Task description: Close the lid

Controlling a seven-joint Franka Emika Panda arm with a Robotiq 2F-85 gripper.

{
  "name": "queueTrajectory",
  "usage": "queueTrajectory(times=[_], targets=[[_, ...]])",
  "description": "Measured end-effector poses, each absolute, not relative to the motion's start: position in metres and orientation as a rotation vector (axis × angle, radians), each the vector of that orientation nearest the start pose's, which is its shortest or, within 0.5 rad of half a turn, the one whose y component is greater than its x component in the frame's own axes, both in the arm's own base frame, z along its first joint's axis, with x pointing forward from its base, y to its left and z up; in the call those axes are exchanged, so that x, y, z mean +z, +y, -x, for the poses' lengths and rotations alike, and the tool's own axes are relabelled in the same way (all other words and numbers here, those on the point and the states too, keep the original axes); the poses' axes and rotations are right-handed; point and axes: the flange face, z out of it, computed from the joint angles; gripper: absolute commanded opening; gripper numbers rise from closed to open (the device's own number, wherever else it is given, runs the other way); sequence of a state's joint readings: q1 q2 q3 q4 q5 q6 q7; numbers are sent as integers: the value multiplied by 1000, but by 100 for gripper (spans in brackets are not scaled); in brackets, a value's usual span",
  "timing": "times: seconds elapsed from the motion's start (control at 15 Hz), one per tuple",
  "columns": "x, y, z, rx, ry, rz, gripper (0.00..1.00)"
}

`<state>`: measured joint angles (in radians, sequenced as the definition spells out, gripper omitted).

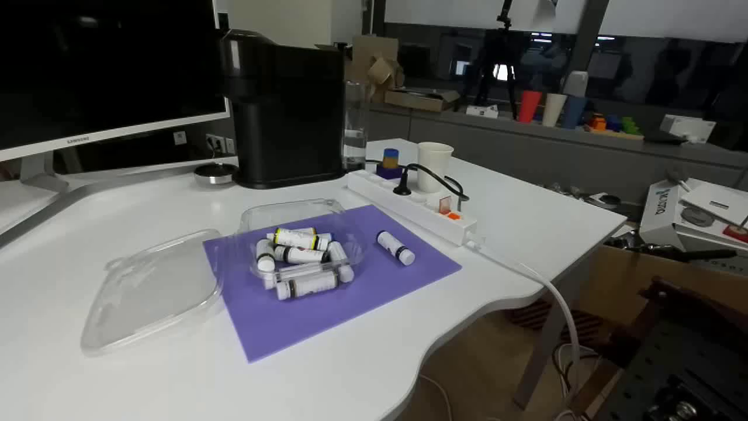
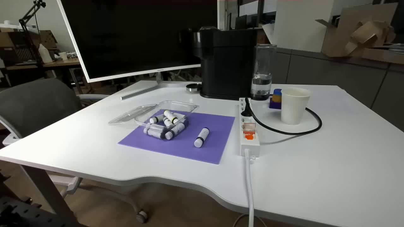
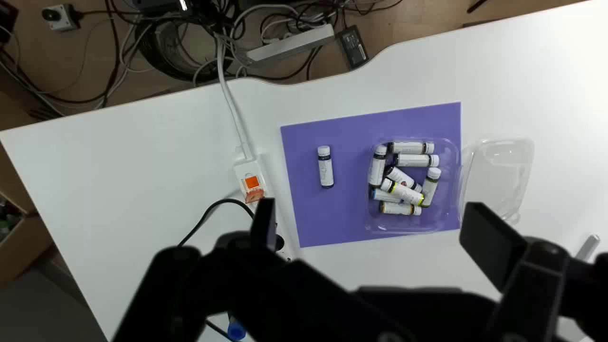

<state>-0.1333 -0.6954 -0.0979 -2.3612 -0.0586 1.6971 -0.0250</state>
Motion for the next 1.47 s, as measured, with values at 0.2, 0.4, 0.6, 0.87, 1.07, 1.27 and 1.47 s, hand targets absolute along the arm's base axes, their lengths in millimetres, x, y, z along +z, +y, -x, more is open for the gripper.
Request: queueTrajectory(times=[0.2, 0.4, 0.6, 0.87, 1.07, 1.27, 1.47], targets=[[569, -91, -331, -51, 279, 3128, 100], [569, -91, -331, -51, 279, 3128, 100], [569, -91, -331, -51, 279, 3128, 100], [569, -91, -331, -51, 279, 3128, 100], [565, -88, -337, -107, 247, 3158, 100], [544, -73, -350, -219, 126, 3275, 100], [500, -51, -360, -269, -60, 3374, 100]])
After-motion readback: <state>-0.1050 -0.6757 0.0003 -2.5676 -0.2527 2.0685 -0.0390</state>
